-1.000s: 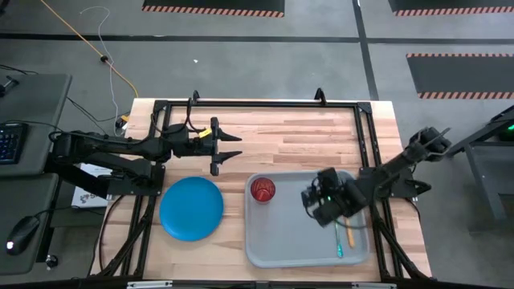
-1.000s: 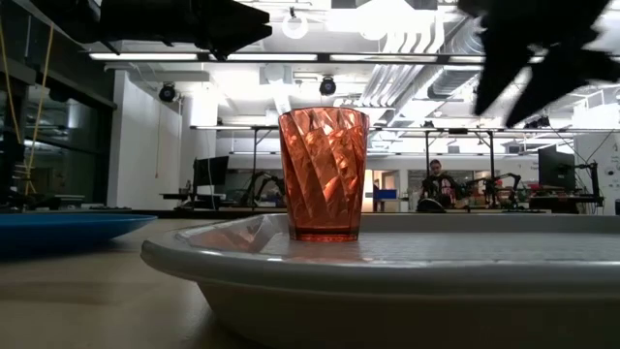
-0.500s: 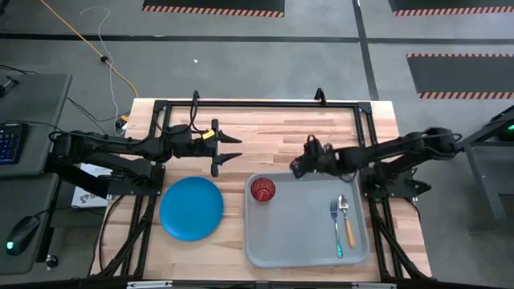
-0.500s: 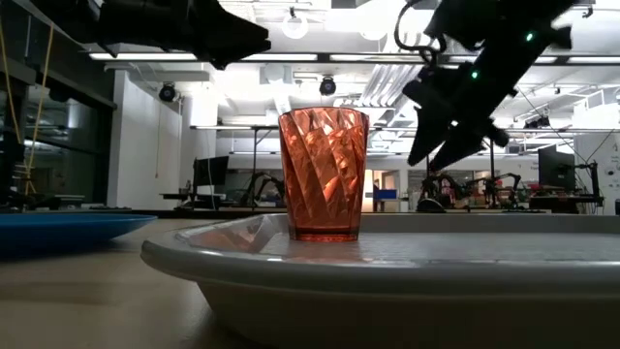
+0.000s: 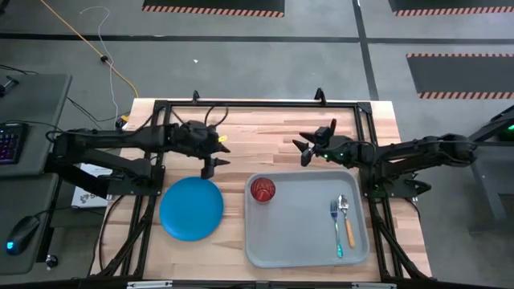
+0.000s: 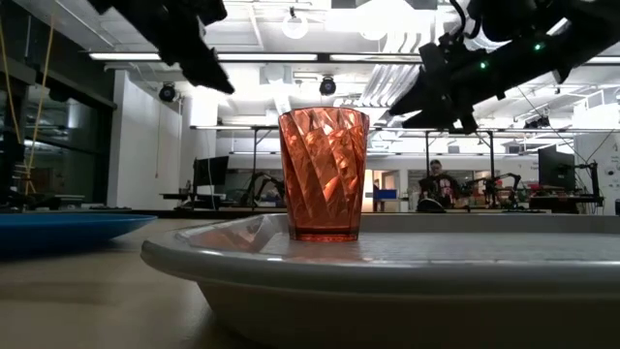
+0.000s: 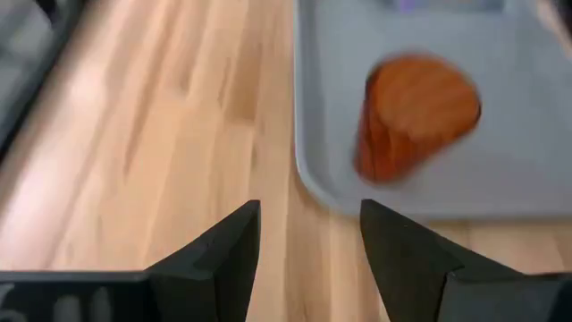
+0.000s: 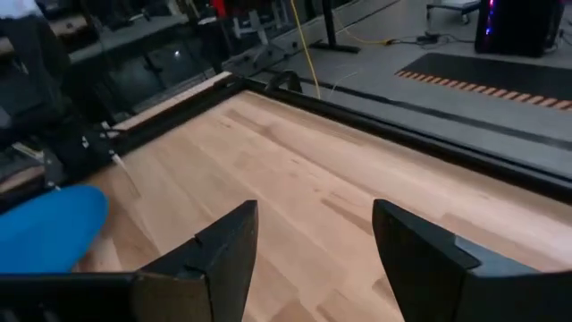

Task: Pick and place plate/cup/fork/spoon on tray
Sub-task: Put the blue plate on the gray tray to the left of the blue fork

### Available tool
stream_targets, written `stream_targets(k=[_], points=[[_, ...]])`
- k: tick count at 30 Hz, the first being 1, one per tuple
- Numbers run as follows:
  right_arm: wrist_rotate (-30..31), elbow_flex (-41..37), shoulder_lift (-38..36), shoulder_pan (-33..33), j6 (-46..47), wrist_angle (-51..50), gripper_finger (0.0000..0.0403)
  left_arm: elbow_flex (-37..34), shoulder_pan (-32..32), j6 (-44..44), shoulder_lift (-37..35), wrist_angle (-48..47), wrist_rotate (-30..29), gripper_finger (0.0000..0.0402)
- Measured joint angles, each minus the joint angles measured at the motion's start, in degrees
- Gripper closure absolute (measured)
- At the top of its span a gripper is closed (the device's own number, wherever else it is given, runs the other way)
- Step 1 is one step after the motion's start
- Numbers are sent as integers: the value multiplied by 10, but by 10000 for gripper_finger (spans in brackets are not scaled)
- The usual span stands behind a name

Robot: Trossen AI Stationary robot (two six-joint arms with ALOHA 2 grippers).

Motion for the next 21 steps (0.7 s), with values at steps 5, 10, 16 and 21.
stream_targets(k=[5,10,16,21], points=[[-62,0,5,-24,-37,2,190,67,3,-43,38,-125,59,218],[-105,0,4,-44,-43,7,190,73,-23,-11,100,-196,107,218],[-113,0,4,-50,-43,7,190,73,-58,89,195,-244,73,218],[-113,0,4,-50,-42,4,190,72,-74,187,253,-242,70,218]])
